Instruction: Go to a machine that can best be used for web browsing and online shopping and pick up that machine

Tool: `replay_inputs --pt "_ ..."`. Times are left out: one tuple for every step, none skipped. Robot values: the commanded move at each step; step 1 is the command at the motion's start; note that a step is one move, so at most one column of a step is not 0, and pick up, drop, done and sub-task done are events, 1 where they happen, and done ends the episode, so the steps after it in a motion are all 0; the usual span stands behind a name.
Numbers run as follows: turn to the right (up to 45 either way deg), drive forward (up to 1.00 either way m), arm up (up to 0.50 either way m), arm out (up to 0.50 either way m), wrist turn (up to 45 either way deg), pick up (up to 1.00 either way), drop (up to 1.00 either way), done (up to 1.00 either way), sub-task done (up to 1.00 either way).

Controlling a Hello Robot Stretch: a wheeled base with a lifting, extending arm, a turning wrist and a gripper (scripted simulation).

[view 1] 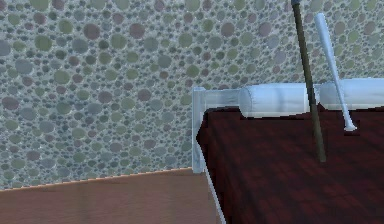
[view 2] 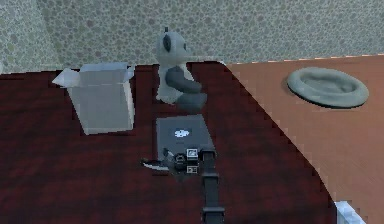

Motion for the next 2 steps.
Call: replay_inputs --pt "0.0 0.00 0.10 0.00 0.0 0.00 0.00 0.00 0.00" --pt "0.0 0.00 0.00 0.00 0.0 0.00 0.00 1.00 0.00"
